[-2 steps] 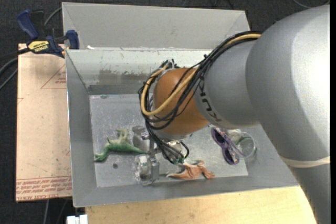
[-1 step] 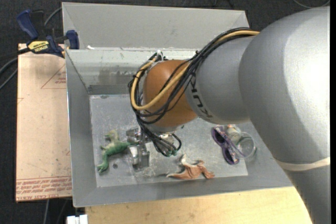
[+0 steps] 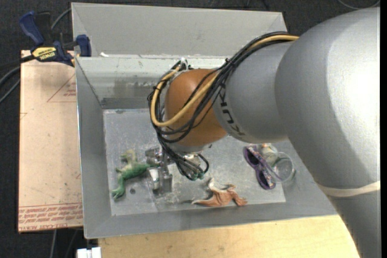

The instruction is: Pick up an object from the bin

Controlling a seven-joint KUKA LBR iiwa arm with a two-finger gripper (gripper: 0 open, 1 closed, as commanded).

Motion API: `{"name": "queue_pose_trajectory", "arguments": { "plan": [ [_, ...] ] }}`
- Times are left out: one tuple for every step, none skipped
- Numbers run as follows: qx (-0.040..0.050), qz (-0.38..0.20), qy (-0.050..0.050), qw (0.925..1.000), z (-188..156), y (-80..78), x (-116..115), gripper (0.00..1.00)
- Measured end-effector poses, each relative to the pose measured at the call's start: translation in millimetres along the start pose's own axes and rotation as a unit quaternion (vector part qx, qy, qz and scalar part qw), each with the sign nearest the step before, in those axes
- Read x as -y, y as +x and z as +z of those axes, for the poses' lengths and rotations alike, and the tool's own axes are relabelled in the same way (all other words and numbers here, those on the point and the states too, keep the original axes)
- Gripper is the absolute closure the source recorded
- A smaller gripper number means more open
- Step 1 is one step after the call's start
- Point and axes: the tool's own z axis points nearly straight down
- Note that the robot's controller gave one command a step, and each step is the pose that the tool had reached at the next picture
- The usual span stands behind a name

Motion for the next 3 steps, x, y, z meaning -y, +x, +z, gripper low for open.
{"name": "queue_pose_trajectory", "arguments": {
  "plan": [
    [0.0017, -0.201, 0.0, 0.9796, -11, -55.8, 32, 1.0],
    [0.0015, -0.201, -0.001, 0.9796, -11, -55.7, 32, 1.0],
    [0.003, -0.21, -0.001, 0.9778, -94, -58.9, 25, 1.0]
  ]
}}
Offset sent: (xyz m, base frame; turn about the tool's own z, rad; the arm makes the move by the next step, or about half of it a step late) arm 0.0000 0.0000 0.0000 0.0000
